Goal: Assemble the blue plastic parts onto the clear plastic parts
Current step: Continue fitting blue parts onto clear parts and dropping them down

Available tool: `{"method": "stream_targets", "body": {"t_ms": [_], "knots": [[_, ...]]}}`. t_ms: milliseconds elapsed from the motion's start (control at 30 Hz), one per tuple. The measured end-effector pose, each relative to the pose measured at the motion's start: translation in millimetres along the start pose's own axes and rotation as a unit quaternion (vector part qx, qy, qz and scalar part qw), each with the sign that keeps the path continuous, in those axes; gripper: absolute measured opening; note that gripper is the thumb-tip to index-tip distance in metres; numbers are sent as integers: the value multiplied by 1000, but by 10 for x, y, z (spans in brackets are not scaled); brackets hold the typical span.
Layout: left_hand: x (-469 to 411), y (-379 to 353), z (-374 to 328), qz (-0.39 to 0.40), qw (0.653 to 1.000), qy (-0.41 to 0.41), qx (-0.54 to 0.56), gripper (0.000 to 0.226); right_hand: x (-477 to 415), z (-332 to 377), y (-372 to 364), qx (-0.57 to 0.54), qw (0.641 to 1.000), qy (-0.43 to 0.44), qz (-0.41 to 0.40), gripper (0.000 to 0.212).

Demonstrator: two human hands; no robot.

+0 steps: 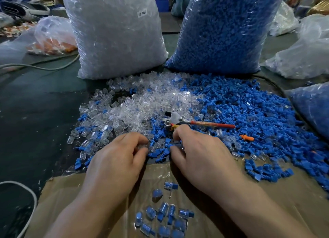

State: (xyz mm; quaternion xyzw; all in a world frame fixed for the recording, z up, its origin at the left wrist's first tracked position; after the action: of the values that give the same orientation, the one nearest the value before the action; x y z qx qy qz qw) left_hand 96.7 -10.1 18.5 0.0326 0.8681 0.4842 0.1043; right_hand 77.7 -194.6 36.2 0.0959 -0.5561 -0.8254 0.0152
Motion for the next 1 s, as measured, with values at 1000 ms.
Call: {"method": "stream_targets", "body": {"t_ms": [1000], "knots": [[125, -20, -257, -63, 968, -95, 224, 9, 21, 65, 83, -662, 719, -182, 104, 10]]}}
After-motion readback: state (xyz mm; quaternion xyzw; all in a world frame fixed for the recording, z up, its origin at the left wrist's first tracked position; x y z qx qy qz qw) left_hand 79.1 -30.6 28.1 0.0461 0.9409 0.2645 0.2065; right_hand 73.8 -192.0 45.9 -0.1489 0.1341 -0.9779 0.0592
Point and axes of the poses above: each hand's wrist, its own x-axis away from the middle knuckle, its own y-axis out of the back of the hand, z = x × y, the point moved 1 cm from there along -x, towards the middle knuckle, and after that the axes turned 1 degree about x, right-handed, at the moved point
